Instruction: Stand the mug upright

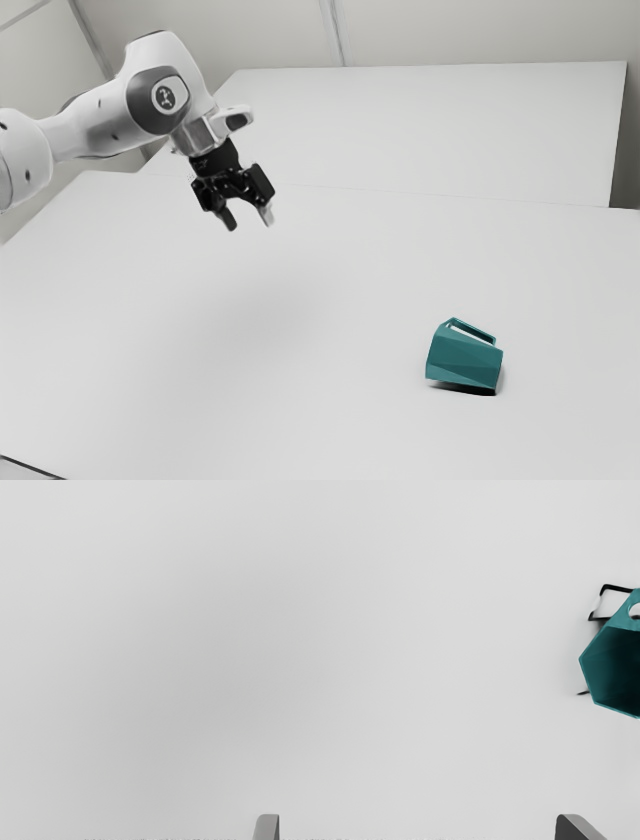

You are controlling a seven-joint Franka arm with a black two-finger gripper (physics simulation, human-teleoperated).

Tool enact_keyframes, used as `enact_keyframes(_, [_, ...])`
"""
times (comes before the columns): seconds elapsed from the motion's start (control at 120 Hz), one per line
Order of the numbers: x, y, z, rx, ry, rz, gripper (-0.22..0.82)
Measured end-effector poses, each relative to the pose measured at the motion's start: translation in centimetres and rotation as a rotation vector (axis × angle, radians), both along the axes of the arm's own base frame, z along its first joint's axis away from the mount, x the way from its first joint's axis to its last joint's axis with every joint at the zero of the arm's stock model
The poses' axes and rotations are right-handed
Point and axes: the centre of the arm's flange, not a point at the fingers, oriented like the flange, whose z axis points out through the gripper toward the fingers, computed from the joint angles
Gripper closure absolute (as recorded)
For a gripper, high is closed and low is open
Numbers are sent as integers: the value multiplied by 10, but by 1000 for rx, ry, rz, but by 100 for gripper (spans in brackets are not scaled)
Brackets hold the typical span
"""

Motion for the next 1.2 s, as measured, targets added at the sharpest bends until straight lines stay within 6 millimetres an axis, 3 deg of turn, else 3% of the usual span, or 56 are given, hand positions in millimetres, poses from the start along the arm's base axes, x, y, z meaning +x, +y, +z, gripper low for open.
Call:
enact_keyframes(0.233, [-4, -75, -58, -102, 109, 12, 0])
enact_keyframes(0.533, [4, -123, -123, -265, 226, 159, 0])
enact_keyframes(1.2, [-10, -226, -196, -476, 392, 351, 0])
